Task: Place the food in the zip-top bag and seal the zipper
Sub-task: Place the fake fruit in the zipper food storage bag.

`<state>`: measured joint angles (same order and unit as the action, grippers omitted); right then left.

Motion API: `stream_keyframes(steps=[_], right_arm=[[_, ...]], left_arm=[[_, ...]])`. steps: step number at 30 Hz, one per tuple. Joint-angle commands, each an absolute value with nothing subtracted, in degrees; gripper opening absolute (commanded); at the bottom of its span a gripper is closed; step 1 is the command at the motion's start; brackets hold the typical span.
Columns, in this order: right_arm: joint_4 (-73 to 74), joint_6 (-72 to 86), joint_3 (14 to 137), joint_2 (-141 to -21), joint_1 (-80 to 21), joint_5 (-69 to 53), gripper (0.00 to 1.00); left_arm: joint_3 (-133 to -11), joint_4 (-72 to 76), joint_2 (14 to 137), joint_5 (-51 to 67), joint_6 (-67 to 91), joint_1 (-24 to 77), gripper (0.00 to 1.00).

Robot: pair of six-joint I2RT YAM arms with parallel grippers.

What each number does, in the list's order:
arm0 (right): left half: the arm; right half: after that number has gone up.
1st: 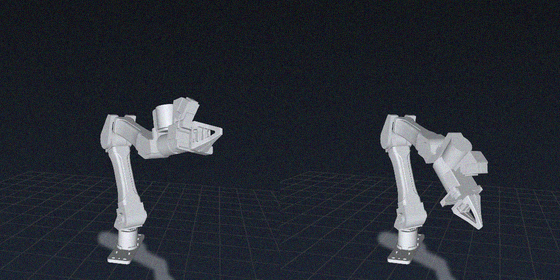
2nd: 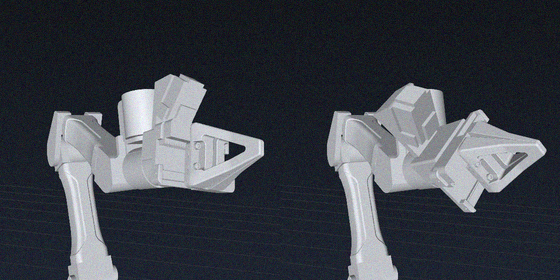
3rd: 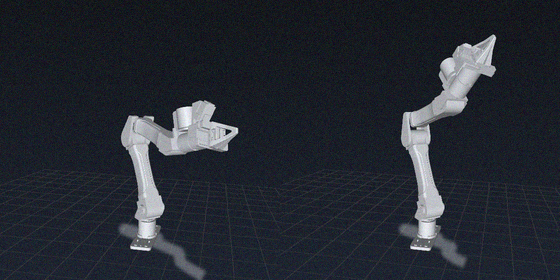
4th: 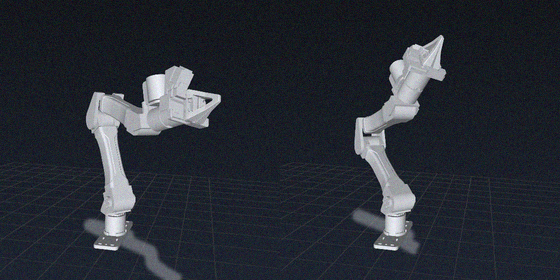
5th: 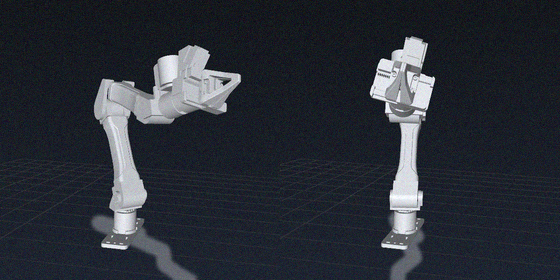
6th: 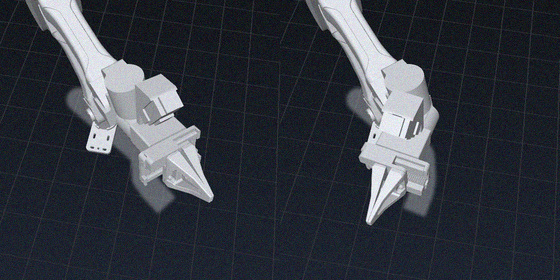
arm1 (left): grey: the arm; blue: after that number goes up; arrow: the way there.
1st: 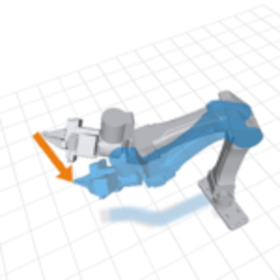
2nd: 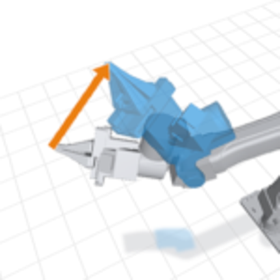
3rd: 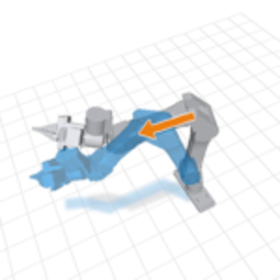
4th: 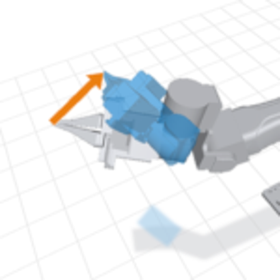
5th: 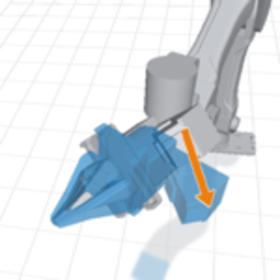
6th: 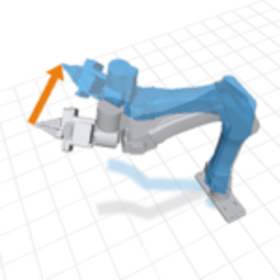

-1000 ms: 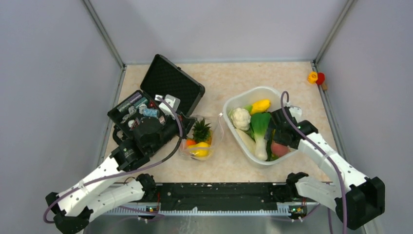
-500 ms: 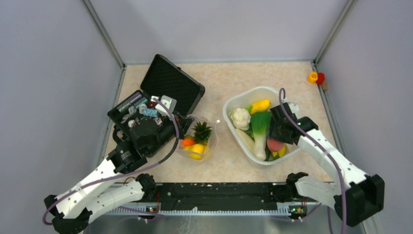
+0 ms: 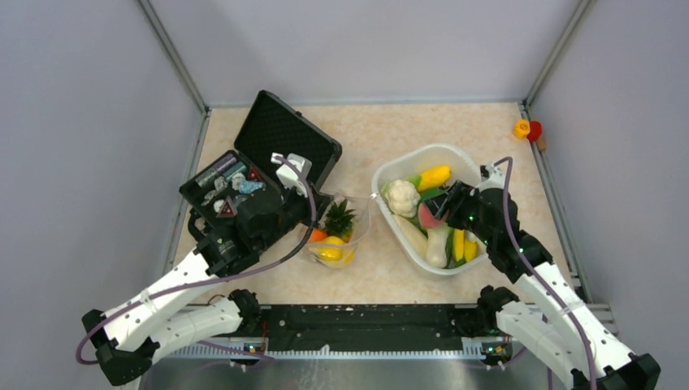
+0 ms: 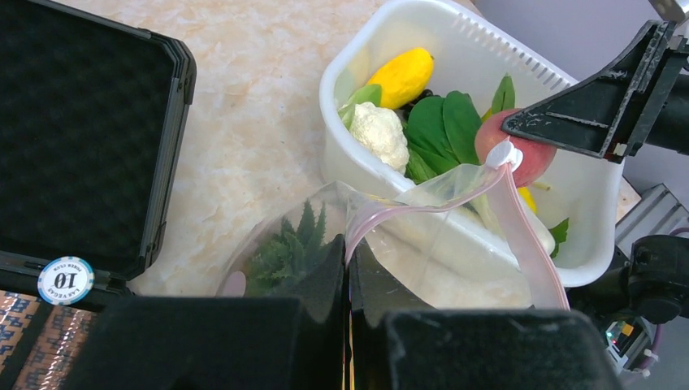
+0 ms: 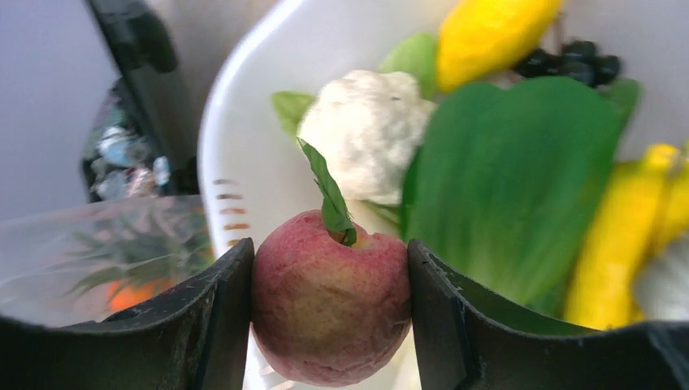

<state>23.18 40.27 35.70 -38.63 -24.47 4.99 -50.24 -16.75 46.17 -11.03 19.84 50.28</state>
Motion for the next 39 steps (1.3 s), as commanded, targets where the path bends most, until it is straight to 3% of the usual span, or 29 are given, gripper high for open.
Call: stream_keyframes(steps=[1,7,14,24,37,39], right_arm=[[5.32,42.86,35.83,-36.3,-24.12,-7.1,0.26],[-4.68,43.69,35.16,-33.51,-24.29,-20.17,0.25],[-13.63,43.07,35.34,-31.61,-31.06,-22.5,0.25],[-19.14,21.9,44.52,-46.83,-63.17,-0.63,0.25],[-28.55,14.9,44.43,-57.2,-66.97,12.56,0.3],[-25.79,13.31,45.97,-58.39,-67.15,12.12,0.37]], left_arm=[[-53.01,-15.71,46.24,-10.69,21.41,50.01,0.0],[-51.91,-15.95,46.38,-11.16,23.8,50.07,0.0],[-52.22,-16.37,46.66,-10.94,24.61,50.08,0.0],[-53.23,-17.84,46.84,-12.54,25.31,50.04,0.0],[-53.19,-20.22,46.58,-12.67,25.85,50.07,0.0],[-53.56,-20.39,46.52,-13.56,25.76,50.1,0.0]])
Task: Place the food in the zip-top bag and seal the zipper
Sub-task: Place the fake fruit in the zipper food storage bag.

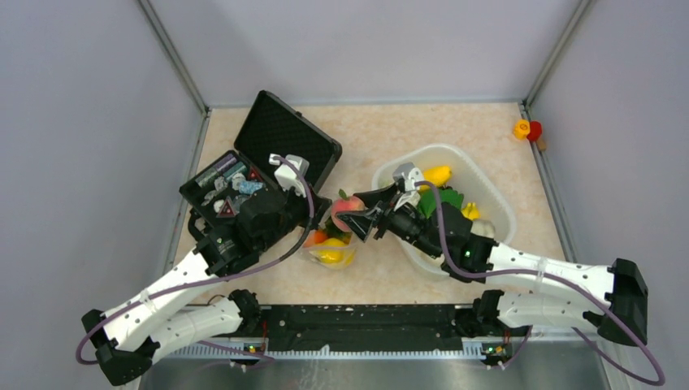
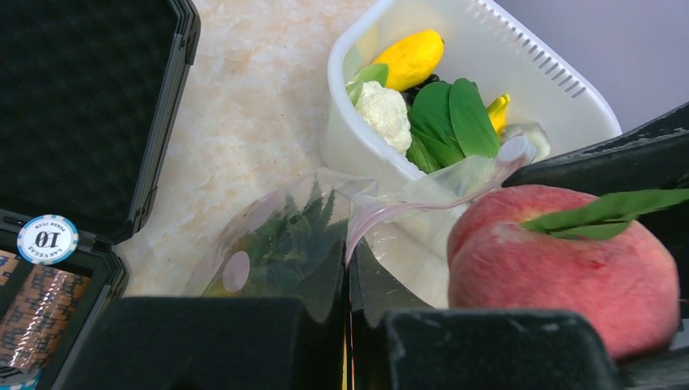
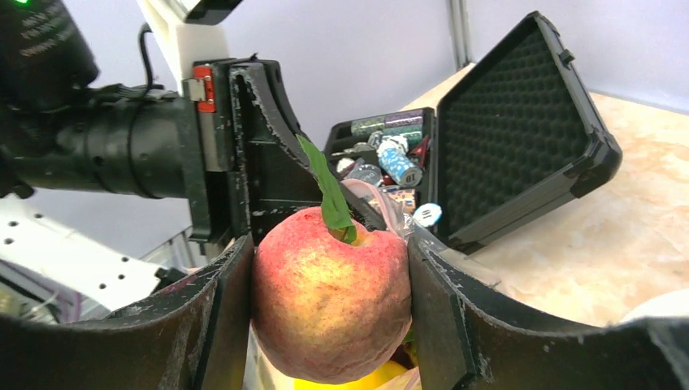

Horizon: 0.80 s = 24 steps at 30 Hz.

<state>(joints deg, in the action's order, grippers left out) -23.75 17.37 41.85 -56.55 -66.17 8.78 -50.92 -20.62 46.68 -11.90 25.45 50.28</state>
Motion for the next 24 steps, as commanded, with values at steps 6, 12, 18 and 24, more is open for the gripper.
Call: stream_keyframes(steps=[6,12,18,24], right_arm=[[-21.37,10.66,45.82,-57.32,-67.25,11.48,0.71],[-19.63,9.79,45.14,-55.34,-67.24,10.05,0.78],[-20.17,12.17,43.93,-51.29,-67.25,7.67,0.76],[-8.04,17.24,46.32,-44.66,-67.24,13.77,0.61]], left_arm=[[-53.63,-20.04,46.23,-15.03,25.75,50.08,0.0],[-53.42,-18.85,45.88,-14.88,26.36,50.1,0.0],[-53.31,-18.81,45.55,-15.71,26.54,50.14,0.0],[-51.86,-17.69,44.2,-16.5,27.21,50.12,0.0]])
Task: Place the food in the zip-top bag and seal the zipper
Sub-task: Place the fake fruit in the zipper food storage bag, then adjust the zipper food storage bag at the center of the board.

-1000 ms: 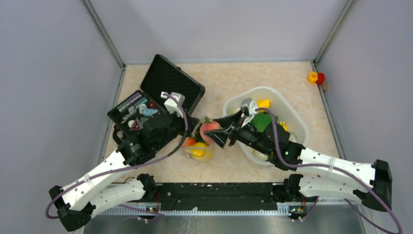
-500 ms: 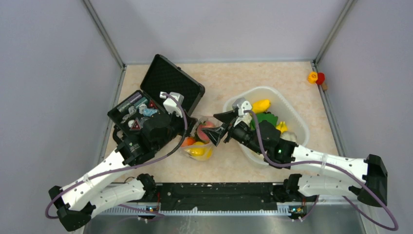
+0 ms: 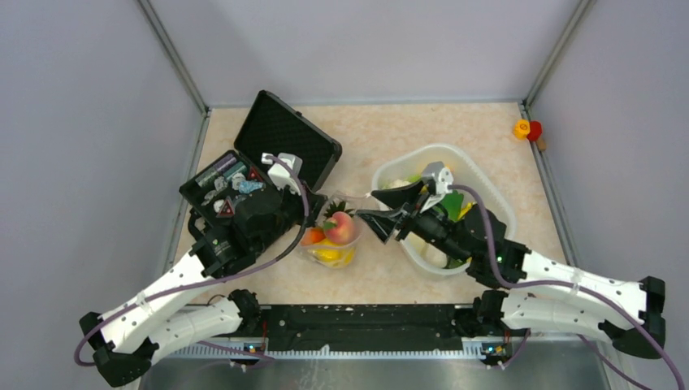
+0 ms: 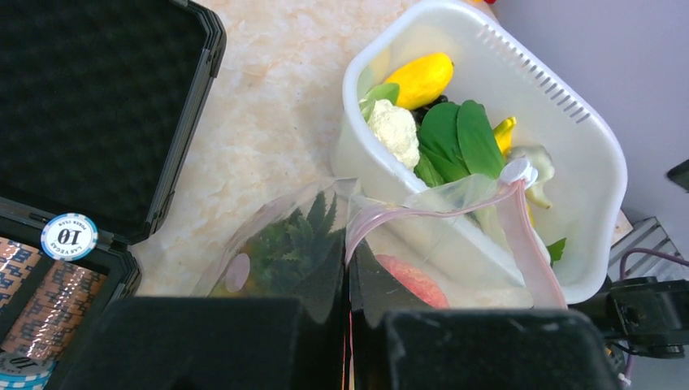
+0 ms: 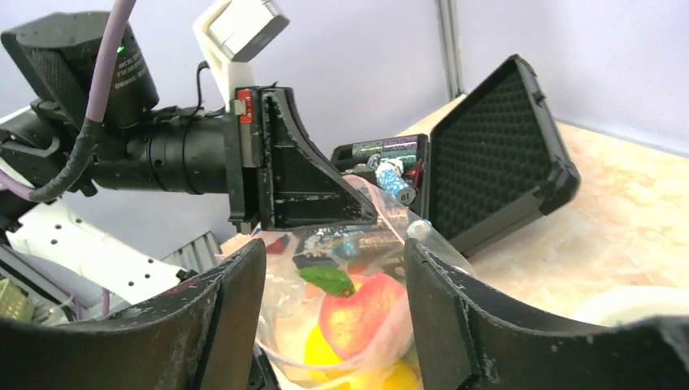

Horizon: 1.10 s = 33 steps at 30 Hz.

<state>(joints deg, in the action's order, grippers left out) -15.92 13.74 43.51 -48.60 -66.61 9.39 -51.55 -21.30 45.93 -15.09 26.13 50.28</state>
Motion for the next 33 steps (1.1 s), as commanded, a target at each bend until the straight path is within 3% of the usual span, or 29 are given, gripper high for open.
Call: stream_keyframes(steps=[1,5,9,19,21,23,26,33], right_arm=[[-4.77,17.94,47.09,-44.5,-67.24,16.13,0.61],[8.98,22.38,51.74,-47.15,-67.24,23.63,0.63],[15.45,26.0,55.81,-50.01,-67.25,20.49,0.66],[19.36,31.06,59.94,-56.66,-67.24,17.03,0.53],[16.95,30.66,59.34,-56.94,-67.28,15.17,0.45],[15.03,30.67,58.73,-56.87,-67.28,14.91,0.19],[14.98,30.12,58.57,-56.4,-67.24,16.6,0.0],[8.3,30.0,52.57,-50.6,-67.15,24.56,0.0]], left_arm=[[-51.64,-17.41,44.11,-16.39,27.31,50.08,0.0],[-51.74,-17.3,44.31,-15.83,27.51,50.14,0.0],[-51.7,-17.45,44.4,-15.32,27.51,50.09,0.0],[-51.32,-16.81,44.64,-13.68,27.77,50.1,0.0],[-51.33,-17.04,44.48,-13.6,27.77,50.11,0.0],[-51.2,-17.24,44.25,-13.45,27.7,50.08,0.0],[-51.97,-18.78,43.37,-10.99,27.7,50.1,0.0],[-54.31,-18.77,38.2,3.21,29.99,50.42,0.0]])
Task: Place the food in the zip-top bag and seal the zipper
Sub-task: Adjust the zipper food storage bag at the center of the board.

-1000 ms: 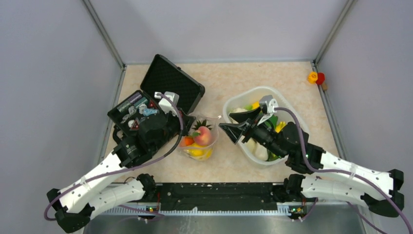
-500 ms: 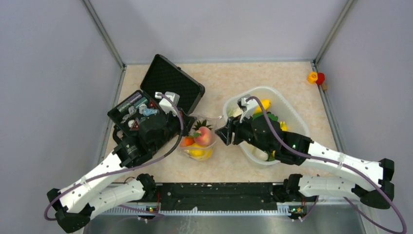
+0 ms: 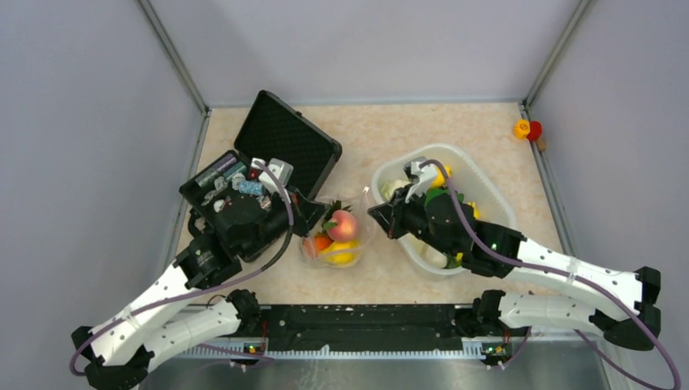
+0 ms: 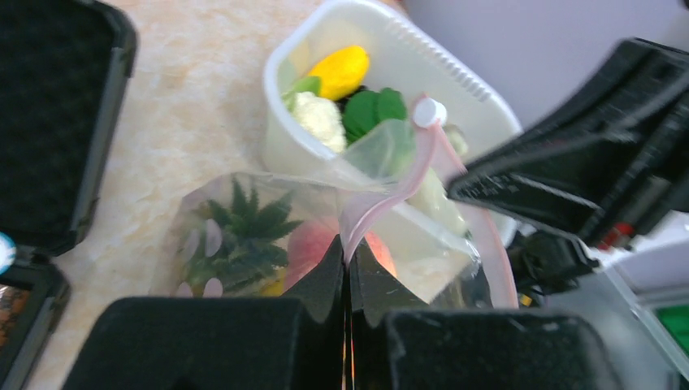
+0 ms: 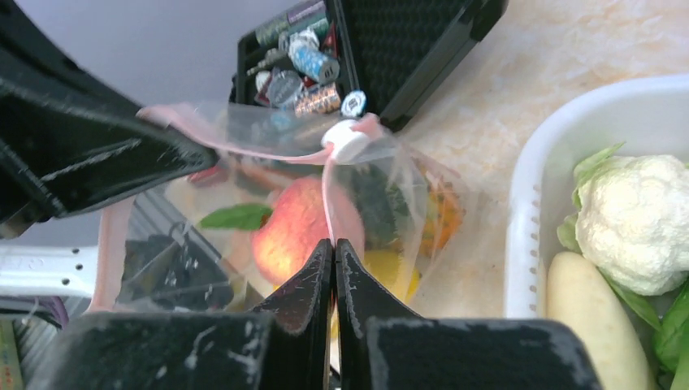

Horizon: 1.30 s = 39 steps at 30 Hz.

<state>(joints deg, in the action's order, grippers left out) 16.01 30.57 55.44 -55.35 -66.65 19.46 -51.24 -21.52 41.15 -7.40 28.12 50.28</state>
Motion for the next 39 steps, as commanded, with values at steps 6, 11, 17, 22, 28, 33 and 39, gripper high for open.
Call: stream_keyframes(steps=[6,11,17,22,28,33,39], right_arm=[[6.97,29.63,51.79,-53.1,-63.59,23.13,0.0],[11.86,31.52,55.21,-59.96,-61.53,25.8,0.0],[-9.42,25.56,48.19,-54.48,-61.44,1.29,0.0],[-16.97,25.31,42.35,-43.99,-61.53,0.06,0.0],[16.32,29.86,52.14,-49.54,-61.48,31.54,0.0],[24.61,28.3,60.53,-61.56,-61.52,29.11,0.0],[-4.96,27.81,49.98,-56.99,-61.46,12.61,0.0]], left_arm=[[-55.41,-20.78,38.2,-6.09,29.95,53.61,0.0],[-58.48,-26.76,47.07,-14.24,29.91,53.53,0.0],[-60.96,-30.77,52.57,-22.53,31.96,53.53,0.0],[-56.96,-23.29,47.88,-19.79,30.54,53.53,0.0],[-53.79,-16.94,45.72,-16.9,29.19,53.53,0.0],[-56.12,-19.22,47.58,-17.56,29.29,53.53,0.0],[-52.19,-14.8,36.4,-16.11,30.41,53.61,0.0]])
